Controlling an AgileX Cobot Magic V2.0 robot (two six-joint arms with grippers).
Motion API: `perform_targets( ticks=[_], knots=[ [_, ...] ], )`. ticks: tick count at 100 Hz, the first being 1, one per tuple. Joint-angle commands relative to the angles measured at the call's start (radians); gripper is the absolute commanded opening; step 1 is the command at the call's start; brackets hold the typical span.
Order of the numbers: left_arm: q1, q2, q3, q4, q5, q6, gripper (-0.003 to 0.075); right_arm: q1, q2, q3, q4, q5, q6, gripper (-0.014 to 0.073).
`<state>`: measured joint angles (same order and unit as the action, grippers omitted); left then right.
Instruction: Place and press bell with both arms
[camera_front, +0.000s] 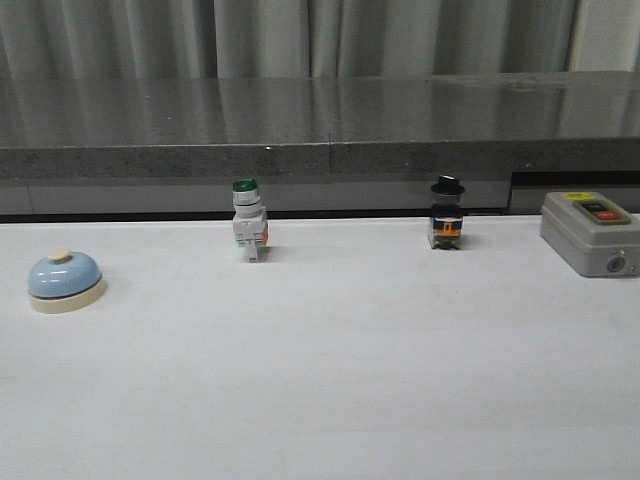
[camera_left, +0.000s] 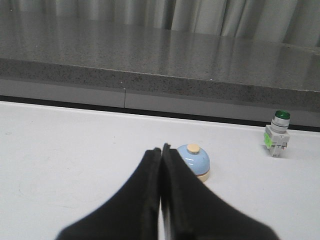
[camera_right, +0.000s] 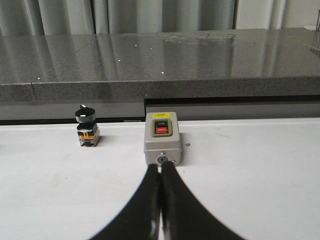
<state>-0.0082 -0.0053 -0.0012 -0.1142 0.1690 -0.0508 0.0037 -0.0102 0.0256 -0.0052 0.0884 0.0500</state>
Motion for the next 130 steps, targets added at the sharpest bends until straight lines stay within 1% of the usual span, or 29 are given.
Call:
perform_targets(
  ticks=[1,55,67,81,102,110,123,130],
  knots=[
    [0.001,-0.029,0.044,-0.005,-0.074,-0.01,-0.002,-0.005,-0.019,-0.014,-0.01,-0.078,-0.007,-0.0058],
    [0.001,-0.029,0.044,-0.005,-0.082,-0.01,-0.002,-0.005,-0.019,-0.014,-0.01,-0.078,-0.007,-0.0058],
    [0.001,-0.029,0.044,-0.005,-0.169,-0.01,-0.002,-0.005,-0.019,-0.014,-0.01,-0.078,-0.007,-0.0058],
    [0.001,-0.029,0.044,-0.005,-0.211,-0.01,-0.002,-0.005,-0.019,-0.014,-0.01,-0.078,-0.007,-0.0058],
    [0.001,-0.023,0.027,-0.01,-0.203,-0.01,-0.002,-0.005,-0.019,-0.014,-0.01,-0.078,-0.007,-0.0058],
    [0.001,-0.007,0.003,-0.035,-0.195,-0.01,-0.002,-0.005,-0.019,-0.014,-0.01,-0.078,-0.007,-0.0058],
    [0.001,0.037,-0.051,-0.035,-0.143,-0.01,-0.002,-0.005,-0.019,-0.014,-0.01,-0.078,-0.007,-0.0058],
    [0.001,0.069,-0.082,-0.035,-0.136,-0.01,-0.002,-0.005,-0.019,-0.014,-0.01,-0.078,-0.007,-0.0058]
  ],
)
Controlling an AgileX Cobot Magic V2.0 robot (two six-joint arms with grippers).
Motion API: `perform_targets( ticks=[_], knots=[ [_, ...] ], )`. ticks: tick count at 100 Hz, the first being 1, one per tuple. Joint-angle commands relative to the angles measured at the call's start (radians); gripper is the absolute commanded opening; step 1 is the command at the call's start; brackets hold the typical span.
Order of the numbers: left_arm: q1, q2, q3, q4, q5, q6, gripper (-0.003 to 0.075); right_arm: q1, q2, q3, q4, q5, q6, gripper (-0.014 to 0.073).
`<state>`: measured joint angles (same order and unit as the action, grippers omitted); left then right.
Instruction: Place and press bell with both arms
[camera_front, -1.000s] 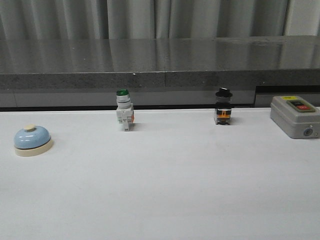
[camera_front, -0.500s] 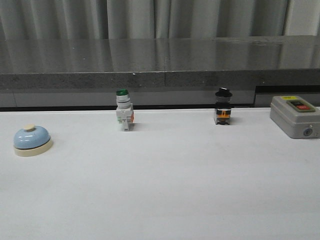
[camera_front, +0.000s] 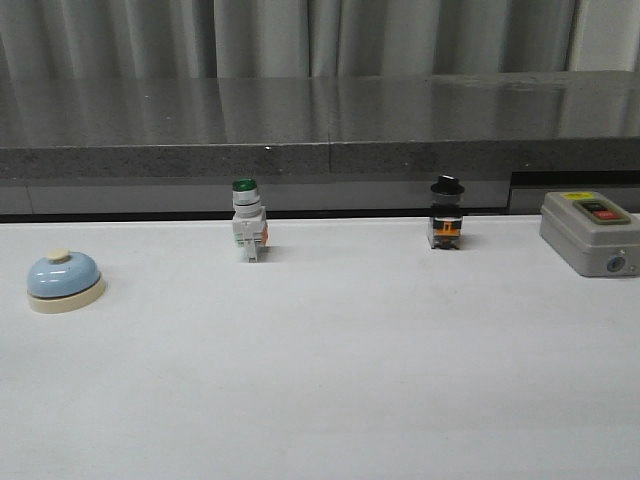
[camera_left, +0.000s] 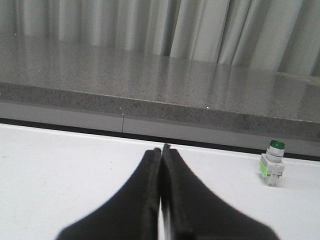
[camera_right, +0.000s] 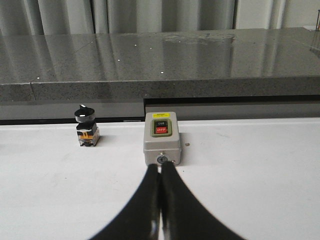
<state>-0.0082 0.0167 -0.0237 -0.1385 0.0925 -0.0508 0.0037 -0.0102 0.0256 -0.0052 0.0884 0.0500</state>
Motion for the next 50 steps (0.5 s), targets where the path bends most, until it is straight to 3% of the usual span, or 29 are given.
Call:
perform_targets(
  ticks=[1,23,50],
  knots=[
    [0.001,0.051,-0.066,-0.011,-0.062,-0.01,-0.002,-0.005,-0.019,-0.014,-0.01,-0.078,-0.007,-0.0058],
    [0.001,0.168,-0.176,-0.004,-0.037,-0.01,-0.002,-0.005,-0.019,-0.014,-0.01,-0.078,-0.007,-0.0058],
    [0.001,0.388,-0.355,0.006,0.128,0.051,-0.002,-0.005,-0.019,-0.014,-0.01,-0.078,-0.007,-0.0058]
  ],
)
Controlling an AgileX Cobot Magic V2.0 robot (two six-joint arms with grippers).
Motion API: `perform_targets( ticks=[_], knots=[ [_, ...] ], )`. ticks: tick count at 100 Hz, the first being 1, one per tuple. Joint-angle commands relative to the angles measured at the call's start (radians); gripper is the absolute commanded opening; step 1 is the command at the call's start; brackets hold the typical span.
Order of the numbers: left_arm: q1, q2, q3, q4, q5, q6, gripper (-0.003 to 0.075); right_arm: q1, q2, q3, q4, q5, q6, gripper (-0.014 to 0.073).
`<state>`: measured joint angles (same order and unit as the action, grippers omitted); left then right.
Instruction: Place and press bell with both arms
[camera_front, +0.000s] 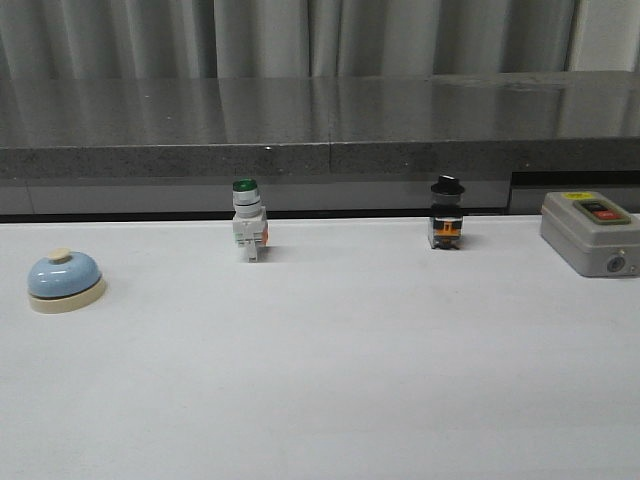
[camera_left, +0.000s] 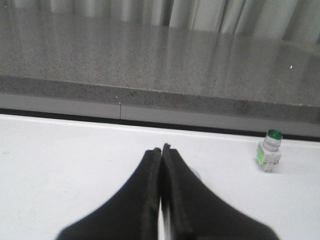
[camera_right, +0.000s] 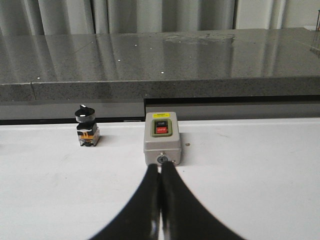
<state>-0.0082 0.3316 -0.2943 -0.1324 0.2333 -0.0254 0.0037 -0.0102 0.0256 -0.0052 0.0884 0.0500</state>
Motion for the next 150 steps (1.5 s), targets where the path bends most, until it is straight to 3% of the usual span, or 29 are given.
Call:
perform_targets(
  ticks=[1,20,42,49,56,68,78,90,114,150],
  knots=[
    [0.001,0.088,-0.089,0.0,-0.007,0.025,-0.002,-0.005,-0.019,-0.014,-0.01,-0.078,-0.007,-0.0058],
    [0.001,0.285,-0.244,0.0,0.143,0.072,-0.002,-0.005,-0.019,-0.014,-0.01,-0.078,-0.007,-0.0058],
    [0.001,0.479,-0.39,-0.001,0.176,0.096,0.0008,-0.005,-0.019,-0.014,-0.01,-0.078,-0.007,-0.0058],
    [0.001,0.528,-0.423,-0.011,0.176,0.132,0.0088,-0.005,-0.019,-0.014,-0.01,-0.078,-0.007,-0.0058],
    [0.001,0.579,-0.453,-0.015,0.176,0.146,0.0228,-0.005,-0.019,-0.014,-0.01,-0.078,-0.007,-0.0058],
    [0.001,0.658,-0.494,-0.015,0.166,0.146,0.0566,-0.005,-0.019,-0.014,-0.01,-0.078,-0.007,-0.0058],
    [0.001,0.733,-0.527,-0.029,0.157,0.146,0.0692,-0.005,-0.019,-0.014,-0.01,-0.078,-0.007,-0.0058],
    [0.001,0.831,-0.58,-0.109,0.185,0.146,0.069,-0.005,-0.019,-0.014,-0.01,-0.078,-0.007,-0.0058],
    [-0.072,1.023,-0.717,-0.111,0.336,0.146,0.069,-0.005,-0.019,-0.014,-0.01,-0.078,-0.007,-0.0058],
    [-0.128,1.242,-0.815,-0.105,0.353,0.146,0.069,-0.005,-0.019,-0.014,-0.01,-0.078,-0.007,-0.0058]
  ],
)
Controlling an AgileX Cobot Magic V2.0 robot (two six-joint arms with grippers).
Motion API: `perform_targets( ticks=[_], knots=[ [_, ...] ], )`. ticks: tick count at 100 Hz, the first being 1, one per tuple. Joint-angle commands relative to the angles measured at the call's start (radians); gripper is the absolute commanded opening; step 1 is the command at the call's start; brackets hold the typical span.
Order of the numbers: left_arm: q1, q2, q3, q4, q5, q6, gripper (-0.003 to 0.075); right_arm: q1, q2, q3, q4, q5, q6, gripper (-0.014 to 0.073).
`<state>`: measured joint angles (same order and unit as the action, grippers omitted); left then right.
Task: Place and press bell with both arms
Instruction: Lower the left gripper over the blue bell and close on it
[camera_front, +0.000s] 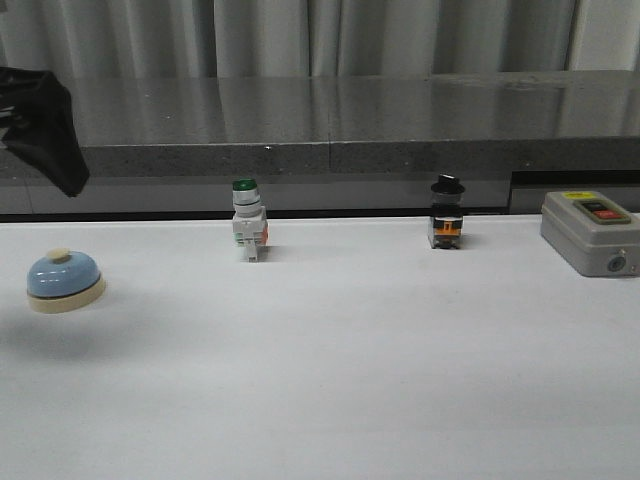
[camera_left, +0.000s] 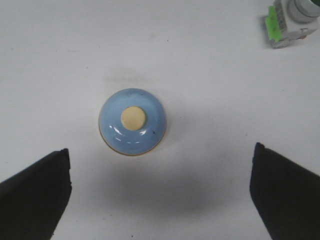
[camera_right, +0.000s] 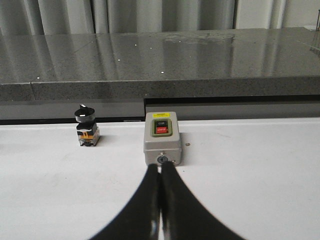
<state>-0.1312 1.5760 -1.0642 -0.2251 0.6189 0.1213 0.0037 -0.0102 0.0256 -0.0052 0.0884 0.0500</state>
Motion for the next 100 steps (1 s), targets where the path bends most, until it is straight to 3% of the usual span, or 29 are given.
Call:
perform_targets(
  ticks=[1,57,88,100],
  knots=[
    [-0.005,0.003,-0.048,-0.012,-0.033,-0.001,0.069,-0.005,-0.019,-0.014,-0.01,-0.078,-0.007,-0.0058],
    [-0.005,0.255,-0.171,-0.007,-0.029,-0.001,0.069,-0.005,-0.019,-0.014,-0.01,-0.078,-0.007,-0.0058],
    [-0.005,0.304,-0.191,-0.007,-0.033,-0.001,0.0688,-0.005,-0.019,-0.014,-0.01,-0.078,-0.007,-0.0058],
    [-0.005,0.304,-0.191,-0.007,-0.033,-0.001,0.0618,-0.005,-0.019,-0.014,-0.01,-0.078,-0.007,-0.0058]
  ],
)
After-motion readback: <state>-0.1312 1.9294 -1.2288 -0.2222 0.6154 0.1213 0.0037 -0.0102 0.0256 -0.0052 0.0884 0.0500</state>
